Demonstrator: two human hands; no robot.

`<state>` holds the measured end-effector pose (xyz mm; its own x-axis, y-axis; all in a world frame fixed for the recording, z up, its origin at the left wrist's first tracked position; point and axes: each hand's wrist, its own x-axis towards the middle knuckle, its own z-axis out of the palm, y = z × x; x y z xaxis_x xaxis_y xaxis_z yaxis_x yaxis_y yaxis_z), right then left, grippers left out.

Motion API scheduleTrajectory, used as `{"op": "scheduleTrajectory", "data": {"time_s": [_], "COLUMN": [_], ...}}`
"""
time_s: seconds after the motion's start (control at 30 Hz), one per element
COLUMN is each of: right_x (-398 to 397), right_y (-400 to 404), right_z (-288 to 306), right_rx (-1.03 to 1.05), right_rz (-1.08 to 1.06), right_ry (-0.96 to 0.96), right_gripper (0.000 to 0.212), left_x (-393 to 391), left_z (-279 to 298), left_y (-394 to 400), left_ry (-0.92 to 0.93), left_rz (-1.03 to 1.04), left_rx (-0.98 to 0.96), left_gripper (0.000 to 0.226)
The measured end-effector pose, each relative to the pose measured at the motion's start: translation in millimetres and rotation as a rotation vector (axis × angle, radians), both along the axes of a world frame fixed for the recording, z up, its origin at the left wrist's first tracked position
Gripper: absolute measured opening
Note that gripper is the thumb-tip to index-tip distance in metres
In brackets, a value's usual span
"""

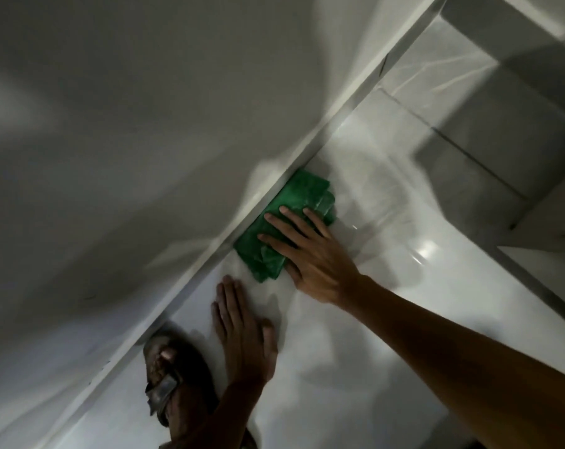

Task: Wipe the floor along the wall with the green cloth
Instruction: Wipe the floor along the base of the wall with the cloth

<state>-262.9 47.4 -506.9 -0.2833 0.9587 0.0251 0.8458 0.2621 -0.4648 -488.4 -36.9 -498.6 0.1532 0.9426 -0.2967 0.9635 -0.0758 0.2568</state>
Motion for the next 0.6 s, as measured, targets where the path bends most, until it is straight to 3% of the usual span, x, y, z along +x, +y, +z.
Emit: {"op": "scheduleTrajectory", "data": {"time_s": [0.1, 0.23, 0.3, 0.37, 0.5, 0.6], "right_x": [10.1, -7.2, -23.8, -32.1, -9.0, 14.9], "right_y": [4.0, 19.1, 25.0, 18.6, 10.9, 18.9], "right_z": [0.0, 12.1, 17.9, 18.1, 17.1, 17.6], "right_rx": [0.013, -0.007, -0.037, -0.056, -0.110, -0.087], "right_rz": [-0.064, -0.469, -0.564, -0.449, -0.002, -0.098], "right_ry": [-0.040, 0.070, 0.132, 0.134, -0.003, -0.064], "right_gripper": [0.063, 0.055, 0.052, 0.049, 0.051, 0.054], "left_x": [1.8, -1.8, -1.4, -0.3, 2.0, -2.0], "left_z": [1.9, 0.9, -0.9, -1.3, 1.7, 4.4], "left_y": [0.3, 0.6, 1.4, 0.7, 1.5, 0.9], "left_ry": [0.023, 0.057, 0.073, 0.073, 0.068, 0.057], "left_rz": [0.017, -0.026, -0.027, -0.016, -0.018, -0.036], "left_rx": [-0.016, -0.019, -0.026, -0.035, -0.028, -0.017], "left_gripper": [0.091, 0.094, 0.097, 0.097, 0.097, 0.096]}}
